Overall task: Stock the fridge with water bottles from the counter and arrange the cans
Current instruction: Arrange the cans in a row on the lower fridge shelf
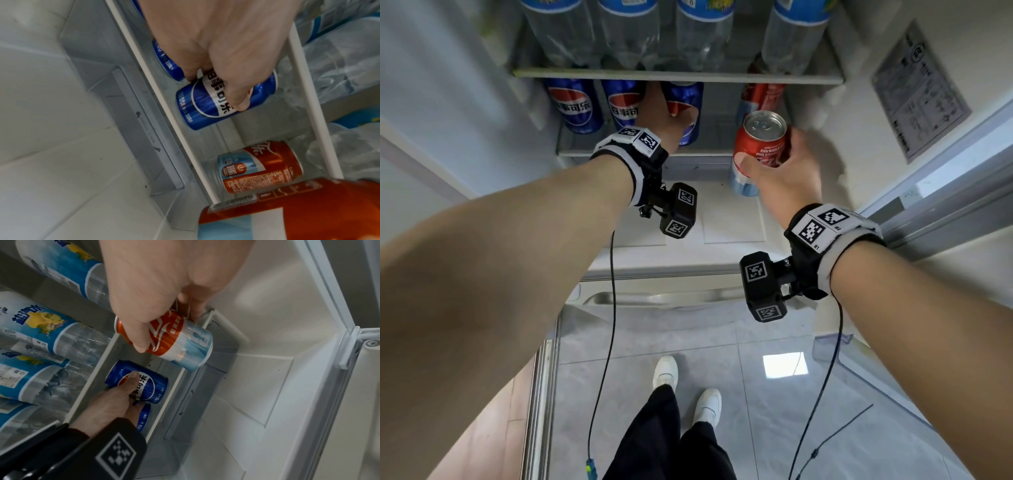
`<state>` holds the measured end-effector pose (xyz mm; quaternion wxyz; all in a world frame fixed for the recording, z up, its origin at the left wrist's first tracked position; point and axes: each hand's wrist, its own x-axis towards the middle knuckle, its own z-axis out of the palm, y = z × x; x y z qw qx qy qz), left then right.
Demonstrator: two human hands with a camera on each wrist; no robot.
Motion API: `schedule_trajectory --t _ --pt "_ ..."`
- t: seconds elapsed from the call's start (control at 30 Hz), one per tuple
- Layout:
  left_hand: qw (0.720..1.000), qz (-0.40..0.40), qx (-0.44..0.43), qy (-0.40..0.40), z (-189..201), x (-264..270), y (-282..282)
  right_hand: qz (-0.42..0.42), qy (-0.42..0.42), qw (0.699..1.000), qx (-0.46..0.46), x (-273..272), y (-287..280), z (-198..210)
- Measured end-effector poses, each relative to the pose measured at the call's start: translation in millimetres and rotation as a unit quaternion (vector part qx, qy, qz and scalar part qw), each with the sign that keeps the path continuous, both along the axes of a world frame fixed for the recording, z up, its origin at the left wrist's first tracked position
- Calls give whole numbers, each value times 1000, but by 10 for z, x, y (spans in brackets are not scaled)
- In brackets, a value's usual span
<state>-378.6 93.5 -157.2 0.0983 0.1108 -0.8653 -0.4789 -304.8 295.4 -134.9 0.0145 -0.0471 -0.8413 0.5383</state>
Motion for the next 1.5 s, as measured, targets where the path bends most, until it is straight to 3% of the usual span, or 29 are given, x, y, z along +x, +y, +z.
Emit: schedule_trajectory --t 0.4,1.03,1.13,1.2,1.27,1.37,1.5 --pt "999 28 32 32 -89 72 60 2 -31 1000 3 -75 12 -16" --pt "999 16 -19 34 -49 323 38 28 -19 999 -27 5 -274 86" --pt "998 26 53 31 -23 559 16 24 -20 998 -47 -1 -275 108" --pt "998 -15 65 6 -14 725 25 20 -24 998 -56 -8 -265 134" --pt "995 -92 19 -23 22 862 57 24 -28 998 -56 2 -280 160" --pt "977 -201 28 -70 67 932 170 29 -24 999 -39 8 -339 146" --pt "980 -176 78 -54 105 850 275 30 -18 999 -18 18 -430 148"
